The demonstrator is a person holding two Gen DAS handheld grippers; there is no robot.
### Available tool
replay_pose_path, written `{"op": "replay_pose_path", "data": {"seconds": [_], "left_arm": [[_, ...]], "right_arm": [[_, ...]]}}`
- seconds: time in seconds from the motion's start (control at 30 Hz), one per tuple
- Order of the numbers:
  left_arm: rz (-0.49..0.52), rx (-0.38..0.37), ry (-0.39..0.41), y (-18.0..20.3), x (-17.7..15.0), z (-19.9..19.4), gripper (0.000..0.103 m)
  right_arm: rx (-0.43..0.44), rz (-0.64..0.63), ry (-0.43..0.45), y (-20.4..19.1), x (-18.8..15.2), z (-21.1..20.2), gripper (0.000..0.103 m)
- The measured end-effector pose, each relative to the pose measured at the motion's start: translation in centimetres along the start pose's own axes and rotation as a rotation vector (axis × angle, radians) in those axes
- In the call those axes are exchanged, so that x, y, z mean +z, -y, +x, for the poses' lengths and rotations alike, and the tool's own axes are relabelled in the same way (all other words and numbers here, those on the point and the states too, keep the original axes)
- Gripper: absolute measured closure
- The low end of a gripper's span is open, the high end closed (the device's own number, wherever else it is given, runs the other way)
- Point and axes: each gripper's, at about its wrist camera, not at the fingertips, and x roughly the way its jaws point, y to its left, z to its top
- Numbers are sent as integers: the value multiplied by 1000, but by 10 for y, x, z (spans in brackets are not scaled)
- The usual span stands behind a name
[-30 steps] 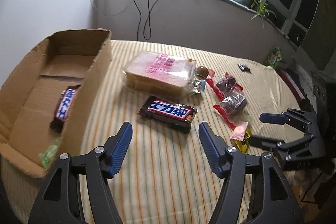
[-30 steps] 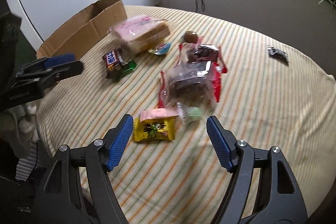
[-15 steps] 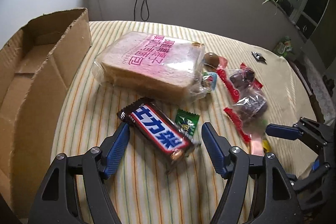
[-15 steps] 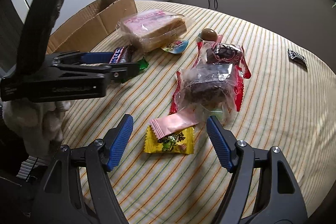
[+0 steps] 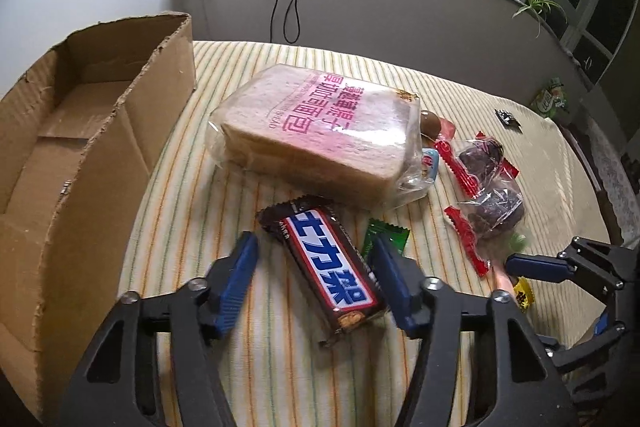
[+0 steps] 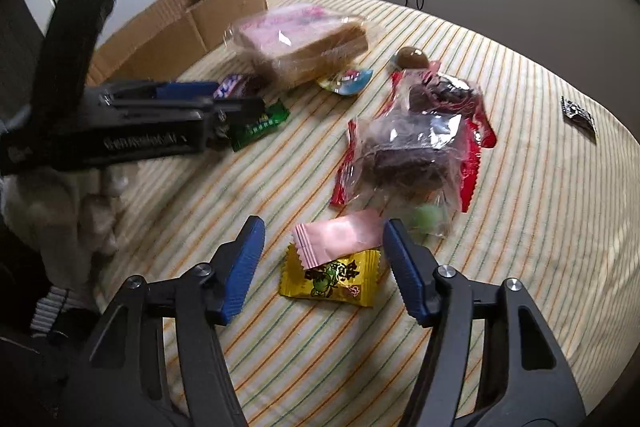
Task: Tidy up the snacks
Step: 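Grasp the pink candy with the right tool while the left tool grasps a chocolate bar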
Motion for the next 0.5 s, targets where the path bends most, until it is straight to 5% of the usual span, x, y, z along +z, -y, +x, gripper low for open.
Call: {"op": "replay_pose_path", "data": {"seconds": [0.13,0.3,0.5], "left_arm": [[-15,0,4,-7,0,-1,64],[-25,-6,6,-11,0,-1,76],[-23,-10,9,-13,-2,-3,76]], "right_arm": [[-7,-20,4,-1,4,3,55],[28,9,-7,8,7,2,64],[56,53,-10,20,3,-1,72]]}}
